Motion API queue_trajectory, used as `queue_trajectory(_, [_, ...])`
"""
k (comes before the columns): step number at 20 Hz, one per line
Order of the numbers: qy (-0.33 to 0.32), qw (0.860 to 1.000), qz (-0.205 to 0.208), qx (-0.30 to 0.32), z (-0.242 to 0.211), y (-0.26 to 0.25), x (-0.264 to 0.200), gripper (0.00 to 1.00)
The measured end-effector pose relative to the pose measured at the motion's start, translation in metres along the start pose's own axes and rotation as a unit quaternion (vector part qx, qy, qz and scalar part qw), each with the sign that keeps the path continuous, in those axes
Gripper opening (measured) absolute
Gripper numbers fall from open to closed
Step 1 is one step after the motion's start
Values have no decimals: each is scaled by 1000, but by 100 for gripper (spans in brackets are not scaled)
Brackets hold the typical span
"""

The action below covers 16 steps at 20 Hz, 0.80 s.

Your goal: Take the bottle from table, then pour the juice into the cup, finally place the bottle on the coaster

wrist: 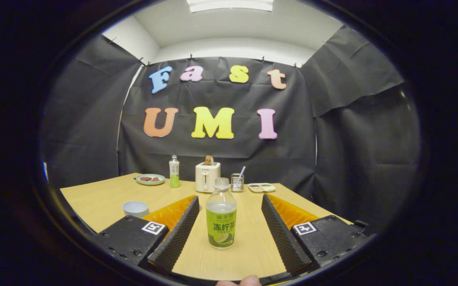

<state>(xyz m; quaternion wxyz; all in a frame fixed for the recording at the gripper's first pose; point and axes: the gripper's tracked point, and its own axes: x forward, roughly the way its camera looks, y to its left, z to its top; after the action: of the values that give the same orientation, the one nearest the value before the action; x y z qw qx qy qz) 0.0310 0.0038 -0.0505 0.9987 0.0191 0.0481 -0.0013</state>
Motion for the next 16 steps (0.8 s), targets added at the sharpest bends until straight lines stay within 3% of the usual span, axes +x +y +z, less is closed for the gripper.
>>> queue_trajectory(16, [98,995,-6,25,-77,18,76,100])
